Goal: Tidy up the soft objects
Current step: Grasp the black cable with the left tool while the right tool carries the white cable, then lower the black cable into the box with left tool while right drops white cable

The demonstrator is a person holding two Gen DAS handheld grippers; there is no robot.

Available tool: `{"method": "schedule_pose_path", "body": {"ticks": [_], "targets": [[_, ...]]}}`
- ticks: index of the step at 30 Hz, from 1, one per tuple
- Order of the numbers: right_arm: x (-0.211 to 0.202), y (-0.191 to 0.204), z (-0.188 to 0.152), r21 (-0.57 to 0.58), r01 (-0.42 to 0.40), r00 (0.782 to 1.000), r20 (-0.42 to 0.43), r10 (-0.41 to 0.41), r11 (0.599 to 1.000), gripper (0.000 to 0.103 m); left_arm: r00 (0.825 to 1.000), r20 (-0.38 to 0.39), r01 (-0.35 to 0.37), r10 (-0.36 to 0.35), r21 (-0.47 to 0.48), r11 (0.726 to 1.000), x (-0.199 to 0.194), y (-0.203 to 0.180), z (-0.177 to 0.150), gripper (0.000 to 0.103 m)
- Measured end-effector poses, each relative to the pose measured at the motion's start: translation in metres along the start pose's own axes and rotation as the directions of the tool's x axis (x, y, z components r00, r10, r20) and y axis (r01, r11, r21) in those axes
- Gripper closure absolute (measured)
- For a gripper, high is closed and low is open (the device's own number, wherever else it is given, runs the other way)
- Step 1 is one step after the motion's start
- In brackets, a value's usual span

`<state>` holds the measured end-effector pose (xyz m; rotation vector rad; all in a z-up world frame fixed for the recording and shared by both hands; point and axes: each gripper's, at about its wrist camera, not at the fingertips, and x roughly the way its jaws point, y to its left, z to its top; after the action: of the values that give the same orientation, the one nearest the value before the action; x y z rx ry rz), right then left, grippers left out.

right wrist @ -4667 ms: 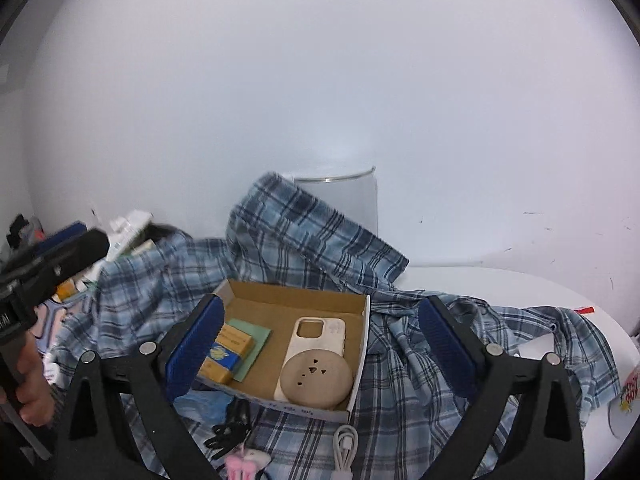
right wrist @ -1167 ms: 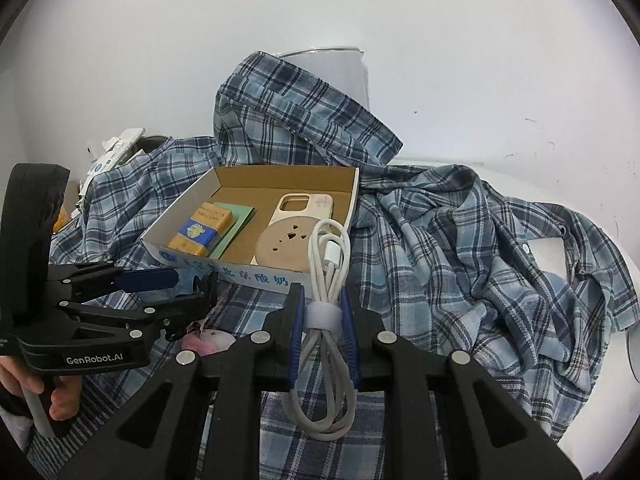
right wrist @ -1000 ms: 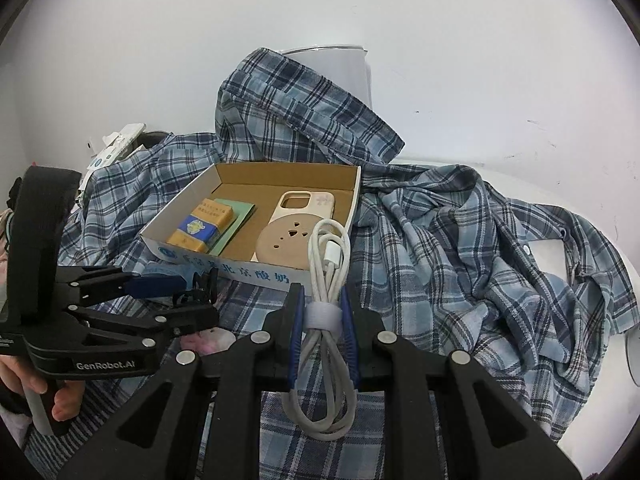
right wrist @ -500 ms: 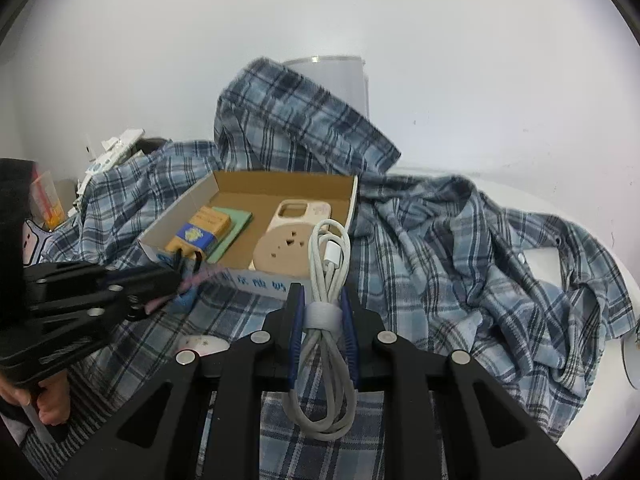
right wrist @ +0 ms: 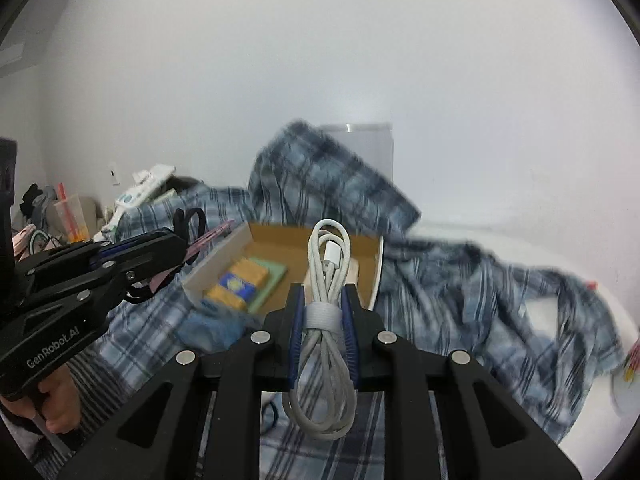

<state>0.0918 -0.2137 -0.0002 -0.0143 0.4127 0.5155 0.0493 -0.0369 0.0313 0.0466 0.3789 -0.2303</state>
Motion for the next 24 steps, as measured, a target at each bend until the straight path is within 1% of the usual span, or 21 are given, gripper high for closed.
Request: {"method": "schedule_pose_path", "body": {"ticks": [2, 3, 5, 7, 9, 11, 12, 13, 17, 21, 24], "targets": [[-0.002, 0.004, 0.014, -0.015, 0.019, 1.0, 0.023, -0.019, 1.0, 0.086, 1.0, 0.006, 0.009, -0.009, -0.021, 1.0, -0.003, 0.005, 0.014, 0.094], [-0.001, 0.004, 0.023, -0.012, 0.017, 0.999, 0.028, -0.016, 1.0, 0.086, 1.0, 0.025, -0.007, 0.008, -0.027, 1.0, -0.006, 0.008, 0.023, 0.094], [0.002, 0.005, 0.04, -0.003, 0.027, 0.998, 0.05, -0.026, 1.0, 0.086, 0.998, 0.052, -0.038, 0.039, -0.009, 0.999, -0.008, 0.011, 0.042, 0.094], [0.01, 0.005, 0.055, 0.001, 0.041, 0.997, 0.065, -0.041, 0.999, 0.086, 0.997, 0.065, -0.044, 0.046, -0.021, 0.999, -0.005, 0.019, 0.055, 0.094], [0.023, 0.005, 0.066, 0.02, 0.035, 0.997, 0.062, -0.036, 0.999, 0.086, 0.998, 0.051, -0.029, 0.03, -0.024, 0.999, 0.008, 0.029, 0.071, 0.094], [0.041, 0.006, 0.074, 0.036, 0.036, 0.998, 0.05, -0.038, 0.999, 0.086, 0.997, 0.049, -0.064, 0.067, -0.059, 0.996, 0.024, 0.044, 0.079, 0.094], [0.05, 0.007, 0.075, 0.043, 0.037, 0.998, 0.044, -0.039, 0.998, 0.086, 0.998, 0.035, -0.052, 0.055, -0.077, 0.996, 0.032, 0.051, 0.081, 0.094], [0.06, 0.008, 0.076, 0.043, 0.033, 0.999, 0.033, -0.035, 0.999, 0.086, 0.999, 0.015, -0.043, 0.044, -0.092, 0.995, 0.043, 0.058, 0.08, 0.094], [0.1, 0.012, 0.066, 0.047, 0.026, 0.999, -0.035, -0.024, 0.999, 0.086, 0.997, -0.053, -0.065, 0.06, -0.087, 0.994, 0.075, 0.075, 0.065, 0.094], [0.131, 0.006, 0.048, 0.082, 0.024, 0.995, -0.096, -0.016, 0.996, 0.086, 0.989, -0.14, -0.065, 0.05, -0.111, 0.992, 0.106, 0.089, 0.039, 0.094], [0.146, 0.002, 0.035, 0.099, 0.008, 0.989, -0.15, 0.007, 0.995, 0.086, 0.983, -0.172, -0.083, 0.064, -0.101, 0.991, 0.121, 0.093, 0.023, 0.094]]}}
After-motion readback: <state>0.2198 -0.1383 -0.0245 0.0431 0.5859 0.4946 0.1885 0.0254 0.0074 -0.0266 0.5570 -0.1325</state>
